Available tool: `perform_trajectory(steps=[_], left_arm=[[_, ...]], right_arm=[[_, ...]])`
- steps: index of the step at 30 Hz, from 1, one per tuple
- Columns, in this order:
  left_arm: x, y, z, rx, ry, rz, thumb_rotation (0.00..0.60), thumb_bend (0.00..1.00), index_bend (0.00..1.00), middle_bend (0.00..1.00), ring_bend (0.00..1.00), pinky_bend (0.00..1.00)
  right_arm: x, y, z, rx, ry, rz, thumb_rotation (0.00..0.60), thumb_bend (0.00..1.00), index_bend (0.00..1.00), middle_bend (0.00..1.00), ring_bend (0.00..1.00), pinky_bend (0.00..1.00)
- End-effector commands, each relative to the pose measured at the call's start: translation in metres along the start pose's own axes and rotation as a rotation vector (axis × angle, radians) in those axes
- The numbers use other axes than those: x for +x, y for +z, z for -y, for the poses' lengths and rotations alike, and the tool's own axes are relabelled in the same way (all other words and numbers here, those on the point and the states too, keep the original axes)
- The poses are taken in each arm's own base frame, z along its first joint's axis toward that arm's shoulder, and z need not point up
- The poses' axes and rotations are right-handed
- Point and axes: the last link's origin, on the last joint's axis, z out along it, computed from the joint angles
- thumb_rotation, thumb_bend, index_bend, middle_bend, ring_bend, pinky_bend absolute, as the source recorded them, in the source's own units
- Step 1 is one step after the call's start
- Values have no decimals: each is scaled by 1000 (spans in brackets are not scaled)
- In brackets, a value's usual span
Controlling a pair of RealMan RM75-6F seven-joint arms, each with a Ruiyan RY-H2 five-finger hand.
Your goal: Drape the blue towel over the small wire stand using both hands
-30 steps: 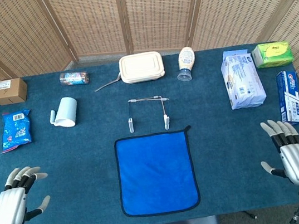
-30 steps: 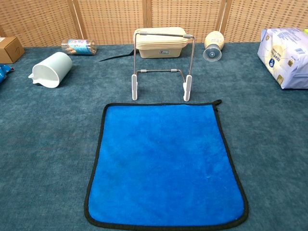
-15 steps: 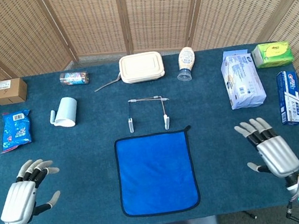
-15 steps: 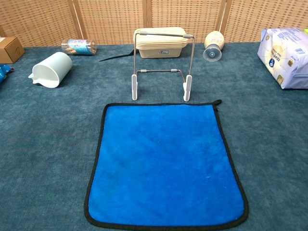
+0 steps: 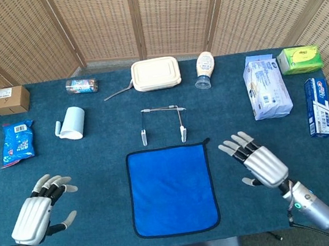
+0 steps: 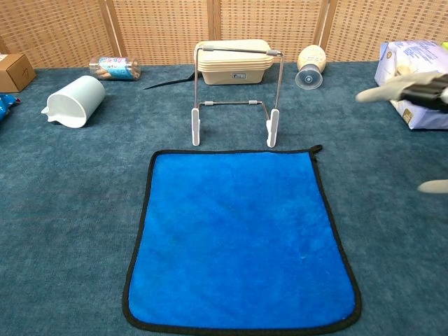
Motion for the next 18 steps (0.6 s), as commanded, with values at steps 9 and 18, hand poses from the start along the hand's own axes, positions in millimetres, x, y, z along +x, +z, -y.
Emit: perform_trajectory(steps=[9,18], left_arm=[[-5,3,-3,-10,-2,13,600,391,337,255,188,89],[-8,5,-3,-8,-5,28,600,392,337,254,189,89]], right_arm=[[-31,34,8,137,-61,12,600,0,60,116,0,44],[-46,47,12,167,-52,31,600,0,59,116,0,44]])
